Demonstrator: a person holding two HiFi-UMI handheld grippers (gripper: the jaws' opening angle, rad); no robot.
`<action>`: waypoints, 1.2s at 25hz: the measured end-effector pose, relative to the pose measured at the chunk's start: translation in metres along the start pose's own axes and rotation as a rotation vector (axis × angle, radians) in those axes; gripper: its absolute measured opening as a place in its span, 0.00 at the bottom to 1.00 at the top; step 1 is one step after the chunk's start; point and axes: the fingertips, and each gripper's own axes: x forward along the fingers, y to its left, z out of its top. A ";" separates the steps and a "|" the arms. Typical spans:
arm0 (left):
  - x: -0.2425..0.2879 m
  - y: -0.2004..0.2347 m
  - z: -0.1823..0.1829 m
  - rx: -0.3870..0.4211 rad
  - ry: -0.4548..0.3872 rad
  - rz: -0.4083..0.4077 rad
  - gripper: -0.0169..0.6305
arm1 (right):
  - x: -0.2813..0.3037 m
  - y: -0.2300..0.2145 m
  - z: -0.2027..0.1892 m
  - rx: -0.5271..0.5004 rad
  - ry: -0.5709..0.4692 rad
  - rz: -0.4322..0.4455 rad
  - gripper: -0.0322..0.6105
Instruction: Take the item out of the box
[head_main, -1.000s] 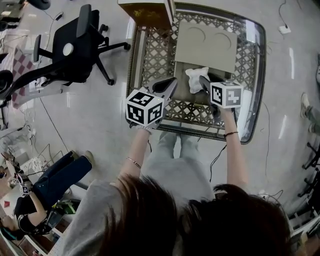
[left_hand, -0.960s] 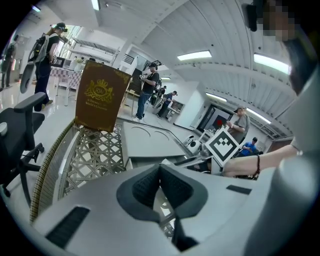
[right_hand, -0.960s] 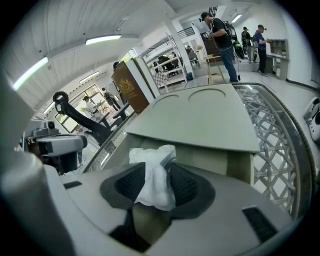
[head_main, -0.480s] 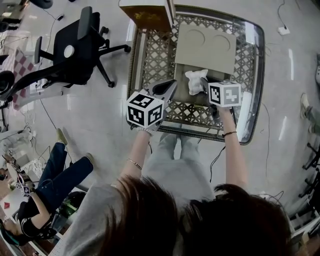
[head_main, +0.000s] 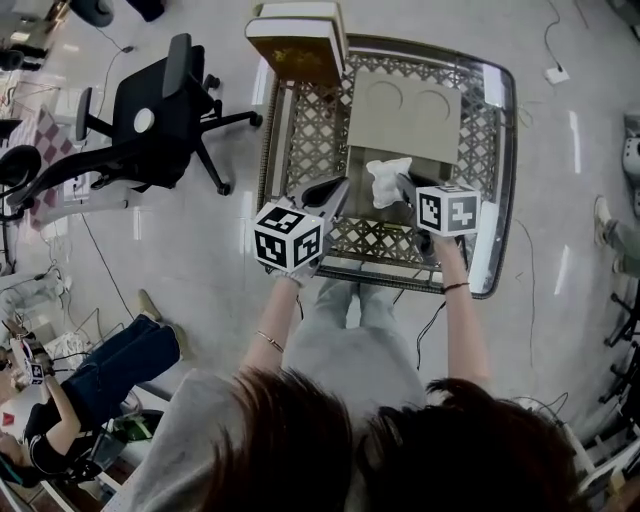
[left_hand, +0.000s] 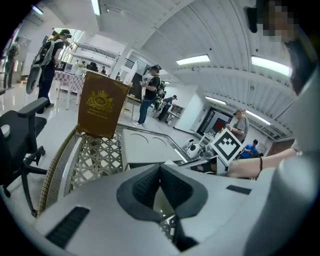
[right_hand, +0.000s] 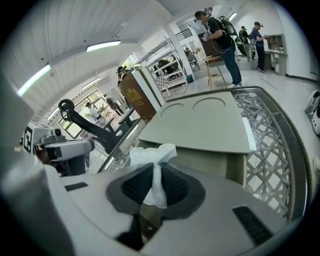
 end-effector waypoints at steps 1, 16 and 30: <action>-0.002 -0.001 0.002 0.002 -0.006 0.002 0.05 | -0.003 0.003 0.001 -0.004 -0.005 0.004 0.16; -0.040 -0.026 0.035 0.055 -0.106 0.002 0.05 | -0.057 0.043 0.027 -0.022 -0.182 0.068 0.16; -0.068 -0.056 0.072 0.134 -0.204 -0.036 0.05 | -0.114 0.078 0.058 -0.091 -0.359 0.092 0.16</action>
